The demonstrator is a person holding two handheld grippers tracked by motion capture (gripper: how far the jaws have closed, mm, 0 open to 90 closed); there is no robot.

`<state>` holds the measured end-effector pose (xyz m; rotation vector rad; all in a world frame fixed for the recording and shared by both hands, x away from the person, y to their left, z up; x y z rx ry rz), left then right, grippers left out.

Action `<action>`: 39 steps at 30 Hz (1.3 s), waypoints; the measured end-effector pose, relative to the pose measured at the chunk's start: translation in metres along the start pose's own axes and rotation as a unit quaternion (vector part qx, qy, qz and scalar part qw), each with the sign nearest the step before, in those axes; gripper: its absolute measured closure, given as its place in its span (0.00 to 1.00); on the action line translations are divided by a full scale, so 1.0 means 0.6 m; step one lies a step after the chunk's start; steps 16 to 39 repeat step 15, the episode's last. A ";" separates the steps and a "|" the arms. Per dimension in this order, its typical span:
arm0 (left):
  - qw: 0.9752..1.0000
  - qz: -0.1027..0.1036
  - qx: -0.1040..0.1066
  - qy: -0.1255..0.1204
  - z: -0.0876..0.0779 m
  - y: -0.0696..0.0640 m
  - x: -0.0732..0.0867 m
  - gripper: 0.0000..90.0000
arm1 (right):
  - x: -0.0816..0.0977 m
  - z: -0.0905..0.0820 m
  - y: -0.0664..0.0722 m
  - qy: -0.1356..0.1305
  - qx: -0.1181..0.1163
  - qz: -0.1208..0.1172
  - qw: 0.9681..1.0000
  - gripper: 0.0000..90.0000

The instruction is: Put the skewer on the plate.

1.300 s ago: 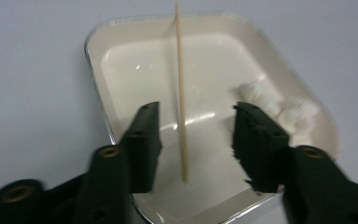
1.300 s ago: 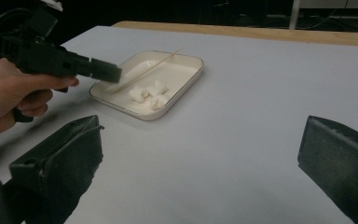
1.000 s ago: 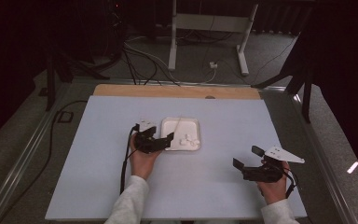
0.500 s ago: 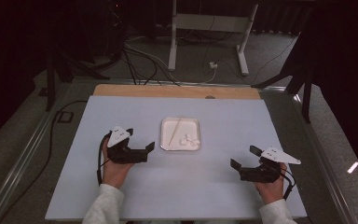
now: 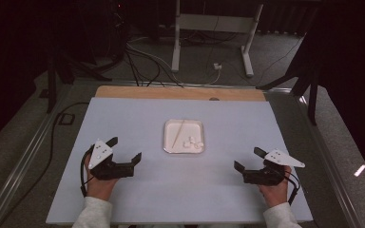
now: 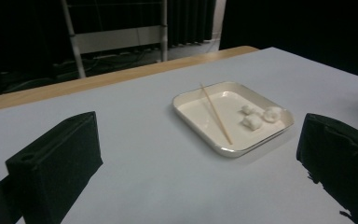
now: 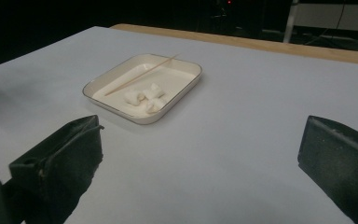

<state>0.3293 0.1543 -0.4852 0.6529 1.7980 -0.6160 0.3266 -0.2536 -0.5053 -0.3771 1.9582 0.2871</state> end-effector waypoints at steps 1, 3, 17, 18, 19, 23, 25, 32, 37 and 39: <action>1.000 0.000 -0.005 -0.003 -0.005 0.001 0.002 0.01 | 0.000 -0.001 -0.001 -0.001 0.001 -0.001 1.000 0.00; 1.000 0.003 -0.012 -0.007 -0.017 0.004 0.004 0.01 | 0.000 -0.001 -0.003 -0.003 0.003 -0.004 1.000 0.00; 0.999 -0.008 -0.042 -0.033 -0.057 0.033 0.009 0.01 | 0.006 0.004 -0.005 0.002 0.006 -0.009 1.000 0.00; 0.999 -0.008 -0.042 -0.033 -0.057 0.033 0.009 0.01 | 0.006 0.004 -0.005 0.002 0.006 -0.009 1.000 0.00; 0.999 -0.008 -0.042 -0.033 -0.057 0.033 0.009 0.01 | 0.006 0.004 -0.005 0.002 0.006 -0.009 1.000 0.00; 0.999 -0.008 -0.042 -0.033 -0.057 0.033 0.009 0.01 | 0.006 0.004 -0.005 0.002 0.006 -0.009 1.000 0.00; 0.999 -0.008 -0.042 -0.033 -0.057 0.033 0.009 0.01 | 0.006 0.004 -0.005 0.002 0.006 -0.009 1.000 0.00; 0.999 -0.008 -0.042 -0.033 -0.057 0.033 0.009 0.01 | 0.006 0.004 -0.005 0.002 0.006 -0.009 1.000 0.00; 0.999 -0.008 -0.042 -0.033 -0.057 0.033 0.009 0.01 | 0.006 0.004 -0.005 0.002 0.006 -0.009 1.000 0.00; 0.999 -0.008 -0.042 -0.033 -0.057 0.033 0.009 0.01 | 0.006 0.004 -0.005 0.002 0.006 -0.009 1.000 0.00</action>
Point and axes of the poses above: each handheld gripper's, and its own axes: z roughly forward along the jaws, x roughly out of its underside, y roughly to its left, the point moved 8 cm from there along z, roughly forward along the jaws, and after that the axes turned 12 degrees about x, right-handed, at the moved point
